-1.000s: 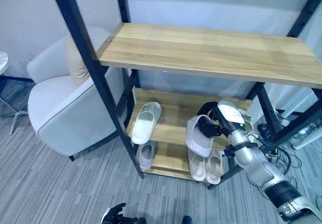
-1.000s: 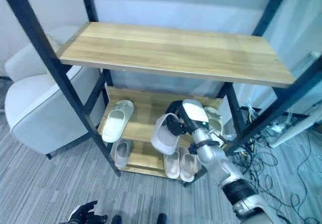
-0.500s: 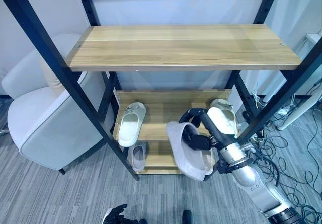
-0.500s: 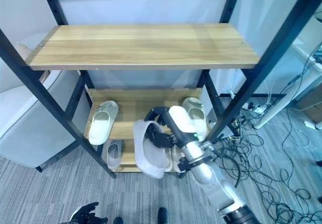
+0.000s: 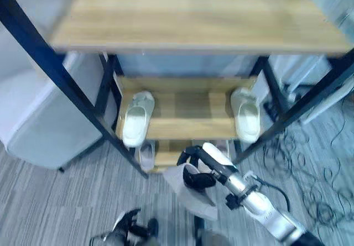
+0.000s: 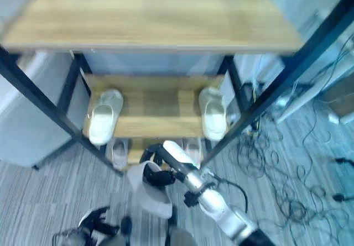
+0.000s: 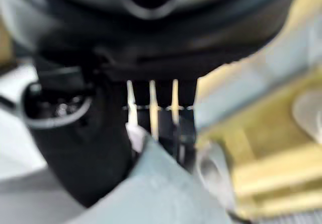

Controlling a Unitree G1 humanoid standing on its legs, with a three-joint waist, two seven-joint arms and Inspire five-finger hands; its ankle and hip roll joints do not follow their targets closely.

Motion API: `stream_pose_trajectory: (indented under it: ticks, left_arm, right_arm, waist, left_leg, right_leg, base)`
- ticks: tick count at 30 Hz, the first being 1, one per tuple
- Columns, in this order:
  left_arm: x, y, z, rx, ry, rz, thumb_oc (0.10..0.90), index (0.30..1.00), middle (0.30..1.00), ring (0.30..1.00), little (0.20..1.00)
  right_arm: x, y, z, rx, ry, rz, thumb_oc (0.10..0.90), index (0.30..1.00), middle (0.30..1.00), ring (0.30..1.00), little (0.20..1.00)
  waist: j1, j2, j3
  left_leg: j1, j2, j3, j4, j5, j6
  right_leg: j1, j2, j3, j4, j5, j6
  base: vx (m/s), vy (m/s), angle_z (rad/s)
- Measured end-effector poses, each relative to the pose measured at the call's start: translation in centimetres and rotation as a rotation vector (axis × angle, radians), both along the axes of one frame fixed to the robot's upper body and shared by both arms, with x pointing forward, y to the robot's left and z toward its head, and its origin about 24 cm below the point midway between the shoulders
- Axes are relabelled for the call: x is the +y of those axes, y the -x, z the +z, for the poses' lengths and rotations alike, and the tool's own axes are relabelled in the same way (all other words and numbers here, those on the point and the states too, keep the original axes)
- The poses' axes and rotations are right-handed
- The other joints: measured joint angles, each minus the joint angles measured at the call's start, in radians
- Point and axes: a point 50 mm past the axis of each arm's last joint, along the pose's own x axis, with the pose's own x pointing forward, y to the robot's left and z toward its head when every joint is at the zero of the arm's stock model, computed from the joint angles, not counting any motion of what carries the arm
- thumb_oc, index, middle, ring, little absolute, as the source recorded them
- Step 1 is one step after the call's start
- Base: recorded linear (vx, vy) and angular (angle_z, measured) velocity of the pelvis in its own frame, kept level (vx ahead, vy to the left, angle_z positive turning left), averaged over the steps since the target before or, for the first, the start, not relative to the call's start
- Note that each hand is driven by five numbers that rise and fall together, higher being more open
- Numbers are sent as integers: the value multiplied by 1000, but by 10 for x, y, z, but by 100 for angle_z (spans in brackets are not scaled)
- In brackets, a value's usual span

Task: Arrange the slippers neatly on the shoe rack.

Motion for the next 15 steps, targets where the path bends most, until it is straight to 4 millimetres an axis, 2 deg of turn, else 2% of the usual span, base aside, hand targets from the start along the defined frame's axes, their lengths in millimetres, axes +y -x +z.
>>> stream_pose_trajectory:
  ticks: [1,3,4,5,6,8,9,12,13,15]
  left_arm:
    - [-9,-14,7,-53,33,-1,800,900,900,900,900]
    - [-18,-36,20,-143,53,-40,800,900,900,900,900]
    - [-22,-49,28,-186,61,-40,800,900,900,900,900]
    - [-23,-56,34,-222,71,-35,800,900,900,900,900]
    - [-23,-61,39,-248,74,-48,800,900,900,900,900]
    - [-19,-70,49,-299,71,-66,800,900,900,900,900]
    - [-20,-80,61,-355,69,-74,800,900,900,900,900]
    - [-24,-94,82,-470,100,-87,800,900,900,900,900]
    - [-25,-100,98,-544,109,-125,800,900,900,900,900]
    - [-24,-110,108,-595,114,-116,800,900,900,900,900]
  right_arm:
    - [6,-13,11,-49,6,13,400,300,300,300,300]
    - [7,-35,36,-150,55,19,400,300,300,300,300]
    - [4,-43,49,-202,55,-4,400,300,300,300,300]
    - [3,-47,57,-237,60,-17,400,300,300,300,300]
    - [7,-52,73,-319,110,8,400,300,300,300,300]
    - [13,-57,94,-434,128,19,400,300,300,300,300]
    - [15,-60,109,-517,126,5,400,300,300,300,300]
    - [15,-62,119,-590,135,-13,400,300,300,300,300]
    - [18,-64,130,-656,137,-18,400,300,300,300,300]
    - [15,-65,133,-665,133,-44,400,300,300,300,300]
  waist:
    - [2,-2,31]
    - [12,9,42]
    - [23,7,67]
    - [40,1,86]
    - [41,0,88]
    - [39,-6,90]
    - [40,-13,94]
    - [45,-14,99]
    - [48,-15,99]
    - [62,-15,100]
  left_leg:
    - [-84,2,-9,99,-31,0]
    - [-264,7,-41,278,-103,-1]
    - [-301,3,-48,311,-106,3]
    - [-318,0,-50,337,-108,3]
    - [-389,1,-62,424,-143,10]
    - [-490,3,-82,523,-170,15]
    - [-576,-3,-94,589,-182,20]
    - [-682,-22,-111,685,-203,21]
    - [-788,-27,-121,793,-242,20]
    - [-845,-37,-124,829,-249,21]
  right_leg:
    - [-71,-7,1,74,-23,0]
    - [-234,-14,-4,229,-81,-26]
    - [-273,-16,-5,277,-89,-28]
    - [-294,-20,-3,308,-97,-28]
    - [-359,-32,-9,392,-136,-30]
    - [-451,-39,-15,487,-165,-31]
    - [-536,-52,-17,567,-186,-34]
    - [-639,-75,-21,673,-223,-41]
    - [-745,-90,-16,787,-266,-41]
    - [-803,-98,-12,825,-269,-45]
  base:
    - [-212,-35,9]
    - [-98,-30,10]
    - [-102,-34,17]
    - [-148,-26,19]
    - [-143,-22,14]
    - [-109,-19,17]
    - [-84,-12,19]
    - [-2,-23,21]
    - [78,-16,12]
    - [1,0,7]
